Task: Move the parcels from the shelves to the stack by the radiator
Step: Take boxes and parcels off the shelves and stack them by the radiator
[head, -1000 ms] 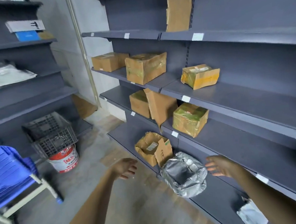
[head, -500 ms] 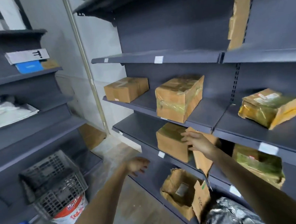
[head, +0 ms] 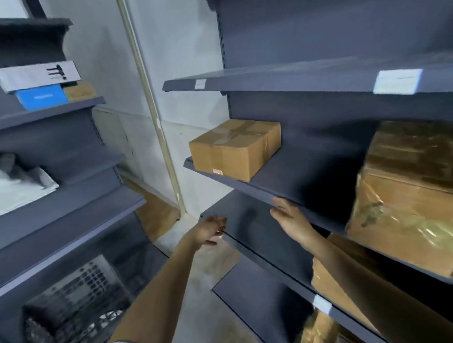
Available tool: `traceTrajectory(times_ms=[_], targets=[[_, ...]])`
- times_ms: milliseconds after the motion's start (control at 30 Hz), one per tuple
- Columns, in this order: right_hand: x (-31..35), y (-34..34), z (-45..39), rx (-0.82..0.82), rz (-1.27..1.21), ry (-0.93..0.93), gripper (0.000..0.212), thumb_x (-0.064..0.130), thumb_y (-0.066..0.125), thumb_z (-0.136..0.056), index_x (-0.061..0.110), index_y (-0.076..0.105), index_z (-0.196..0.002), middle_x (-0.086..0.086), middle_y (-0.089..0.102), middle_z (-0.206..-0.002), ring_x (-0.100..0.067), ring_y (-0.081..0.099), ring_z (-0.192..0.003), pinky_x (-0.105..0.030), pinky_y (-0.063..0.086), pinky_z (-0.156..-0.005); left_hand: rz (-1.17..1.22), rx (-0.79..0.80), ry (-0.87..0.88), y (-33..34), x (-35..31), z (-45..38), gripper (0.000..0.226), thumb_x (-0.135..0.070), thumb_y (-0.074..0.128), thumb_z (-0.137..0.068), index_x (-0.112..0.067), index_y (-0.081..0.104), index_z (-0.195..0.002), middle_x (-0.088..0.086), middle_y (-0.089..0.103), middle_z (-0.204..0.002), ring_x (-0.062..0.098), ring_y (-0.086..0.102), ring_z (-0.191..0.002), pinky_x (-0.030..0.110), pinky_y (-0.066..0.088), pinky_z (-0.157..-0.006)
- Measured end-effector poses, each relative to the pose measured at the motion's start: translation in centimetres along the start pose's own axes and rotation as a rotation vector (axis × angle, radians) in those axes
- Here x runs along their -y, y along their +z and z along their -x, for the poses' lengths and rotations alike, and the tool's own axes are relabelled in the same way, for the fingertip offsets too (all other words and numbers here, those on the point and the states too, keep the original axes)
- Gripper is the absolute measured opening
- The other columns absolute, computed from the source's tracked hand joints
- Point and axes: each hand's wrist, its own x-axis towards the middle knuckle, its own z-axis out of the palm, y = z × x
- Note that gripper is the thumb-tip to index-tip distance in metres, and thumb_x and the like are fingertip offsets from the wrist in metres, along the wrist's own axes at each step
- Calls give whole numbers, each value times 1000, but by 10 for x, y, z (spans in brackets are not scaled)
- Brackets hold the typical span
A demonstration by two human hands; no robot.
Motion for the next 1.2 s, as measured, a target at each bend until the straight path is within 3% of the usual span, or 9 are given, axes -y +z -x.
traceTrajectory(times_ms=[200, 333, 400, 467, 533, 733, 900, 1067, 1200], targets=[[20, 29, -127, -264, -82, 21, 52, 31, 51, -94, 8, 41, -140, -12, 39, -145, -27, 37, -135, -31, 29, -107, -64, -157, 8, -75, -56, -111, 44, -25, 40, -99, -14, 34, -141, 11, 56, -121, 19, 48, -87, 38, 47, -76], [44, 44, -185, -286, -400, 34, 50, 26, 53, -93, 8, 40, -138, 1, 43, -128, -13, 42, -121, -19, 33, -94, -18, -369, 215, -115, -74, -177, 51, -36, 36, -100, -7, 33, -142, 20, 48, -137, 34, 53, -115, 41, 42, -94], [52, 55, -202, -281, -497, 57, 72, 53, 59, -83, 18, 37, -141, 6, 40, -135, -11, 39, -126, -23, 30, -106, 94, -390, 259, -129, -85, -201, 60, -46, 33, -98, -9, 29, -145, 14, 44, -142, 30, 45, -128, 37, 37, -105], [49, 62, -215, -287, -521, 30, 103, 86, 57, -55, 36, 34, -142, 9, 33, -148, -13, 32, -137, -38, 25, -117, 164, -305, 250, -138, -93, -224, 69, -62, 27, -92, -19, 29, -145, 4, 42, -144, 25, 42, -130, 42, 34, -111], [45, 60, -226, -298, -486, 37, 103, 91, 52, -49, 46, 32, -139, 10, 33, -150, -15, 28, -140, -43, 22, -118, 163, -190, 205, -146, -98, -243, 76, -73, 22, -85, -25, 30, -143, -2, 41, -142, 24, 42, -128, 48, 36, -109], [56, 63, -212, -328, -478, 14, 54, 53, 48, -89, 38, 37, -140, 15, 44, -135, -7, 42, -122, -27, 33, -107, 257, -12, 209, -160, -90, -245, 41, -58, 23, -96, -29, 45, -115, -2, 57, -100, 16, 56, -89, 30, 52, -68], [58, 91, -162, -418, -490, 2, 57, 60, 48, -81, 48, 39, -136, 17, 48, -138, -10, 46, -127, -38, 34, -112, 249, 240, 128, -189, -49, -227, 80, -84, 32, -70, -38, 37, -134, -10, 48, -132, 11, 49, -116, 47, 48, -93], [36, 139, -89, -467, -502, 63, 63, 54, 66, -76, 45, 41, -133, 15, 58, -125, -5, 58, -110, -30, 47, -94, 293, 563, 51, -201, 22, -199, 77, -68, 47, -74, -37, 32, -143, -5, 45, -142, 18, 47, -126, 35, 47, -94], [-4, 170, -21, -385, -496, 192, 110, 60, 79, -55, 39, 21, -145, 14, 51, -133, -8, 55, -115, -32, 46, -95, 329, 584, 4, -183, 93, -174, 69, -29, 62, -88, -13, 27, -146, 9, 37, -148, 20, 49, -122, 24, 47, -97]])
